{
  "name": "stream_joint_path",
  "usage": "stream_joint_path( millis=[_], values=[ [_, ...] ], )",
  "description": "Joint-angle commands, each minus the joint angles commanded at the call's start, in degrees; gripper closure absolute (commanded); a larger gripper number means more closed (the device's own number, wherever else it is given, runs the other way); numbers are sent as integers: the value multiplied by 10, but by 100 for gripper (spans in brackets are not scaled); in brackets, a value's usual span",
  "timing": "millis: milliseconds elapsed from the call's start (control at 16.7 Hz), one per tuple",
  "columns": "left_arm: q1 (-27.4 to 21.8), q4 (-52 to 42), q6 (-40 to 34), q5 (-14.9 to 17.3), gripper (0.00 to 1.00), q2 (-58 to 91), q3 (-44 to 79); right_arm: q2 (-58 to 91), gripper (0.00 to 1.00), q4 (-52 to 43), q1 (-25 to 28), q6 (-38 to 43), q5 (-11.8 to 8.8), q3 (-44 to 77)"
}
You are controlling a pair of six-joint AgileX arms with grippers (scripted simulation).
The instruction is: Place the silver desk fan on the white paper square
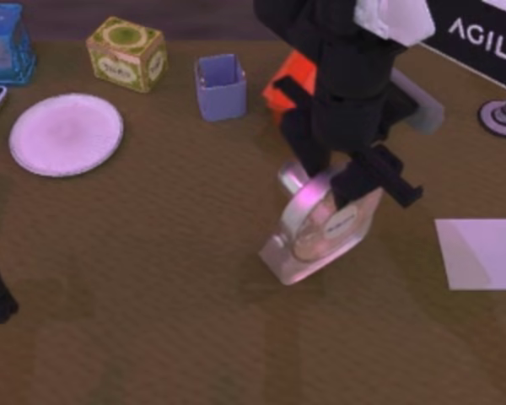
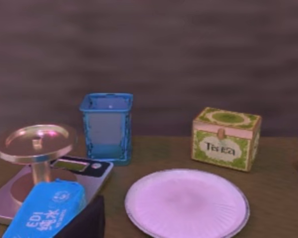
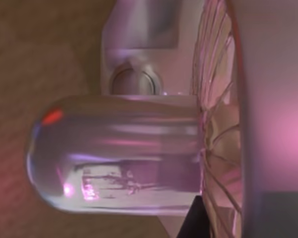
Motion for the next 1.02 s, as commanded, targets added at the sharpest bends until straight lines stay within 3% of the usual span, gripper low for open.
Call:
stream_joint_path(
  millis=[540, 1020],
  values=[
    [0, 0, 0, 0, 0, 0, 0, -19, 100, -26, -24, 4, 0, 10],
    [0, 0, 0, 0, 0, 0, 0, -174, 100, 23, -237, 57, 0, -200]
  ],
)
